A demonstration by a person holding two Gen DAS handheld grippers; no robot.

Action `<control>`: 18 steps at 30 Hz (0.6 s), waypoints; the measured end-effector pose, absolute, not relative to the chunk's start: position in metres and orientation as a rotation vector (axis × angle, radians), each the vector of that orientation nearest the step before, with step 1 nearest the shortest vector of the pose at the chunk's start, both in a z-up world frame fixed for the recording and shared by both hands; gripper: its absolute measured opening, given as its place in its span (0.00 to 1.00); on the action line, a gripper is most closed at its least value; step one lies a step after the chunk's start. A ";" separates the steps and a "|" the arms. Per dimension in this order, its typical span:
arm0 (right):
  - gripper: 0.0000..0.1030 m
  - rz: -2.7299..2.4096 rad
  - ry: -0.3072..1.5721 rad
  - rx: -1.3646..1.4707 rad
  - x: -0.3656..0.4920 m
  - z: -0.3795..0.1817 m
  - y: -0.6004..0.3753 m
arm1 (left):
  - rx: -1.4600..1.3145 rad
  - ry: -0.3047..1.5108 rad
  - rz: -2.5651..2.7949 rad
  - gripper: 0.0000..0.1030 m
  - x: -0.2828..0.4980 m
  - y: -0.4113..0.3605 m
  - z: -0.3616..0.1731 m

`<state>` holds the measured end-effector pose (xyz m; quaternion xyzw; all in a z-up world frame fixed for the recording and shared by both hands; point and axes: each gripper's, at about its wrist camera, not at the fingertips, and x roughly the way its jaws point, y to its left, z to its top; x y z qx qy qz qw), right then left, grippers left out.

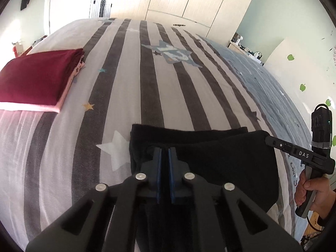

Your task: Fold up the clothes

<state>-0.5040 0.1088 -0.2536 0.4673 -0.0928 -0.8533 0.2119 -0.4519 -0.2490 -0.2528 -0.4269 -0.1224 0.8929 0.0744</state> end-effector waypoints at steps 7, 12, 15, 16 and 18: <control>0.03 -2.456 -0.265 1.250 -0.517 -0.232 0.110 | -1.276 -0.330 2.720 0.04 -0.482 -0.244 -0.241; 0.03 -2.438 -0.235 1.351 -0.545 -0.260 0.106 | -1.384 -0.244 2.708 0.04 -0.512 -0.242 -0.277; 0.03 -2.413 -0.181 1.412 -0.554 -0.280 0.101 | -1.441 -0.187 2.696 0.04 -0.520 -0.238 -0.300; 0.03 -2.404 -0.163 1.431 -0.557 -0.287 0.099 | -1.437 -0.179 2.704 0.04 -0.520 -0.238 -0.299; 0.03 -2.406 -0.137 1.430 -0.559 -0.289 0.099 | -1.430 -0.197 2.719 0.05 -0.518 -0.240 -0.296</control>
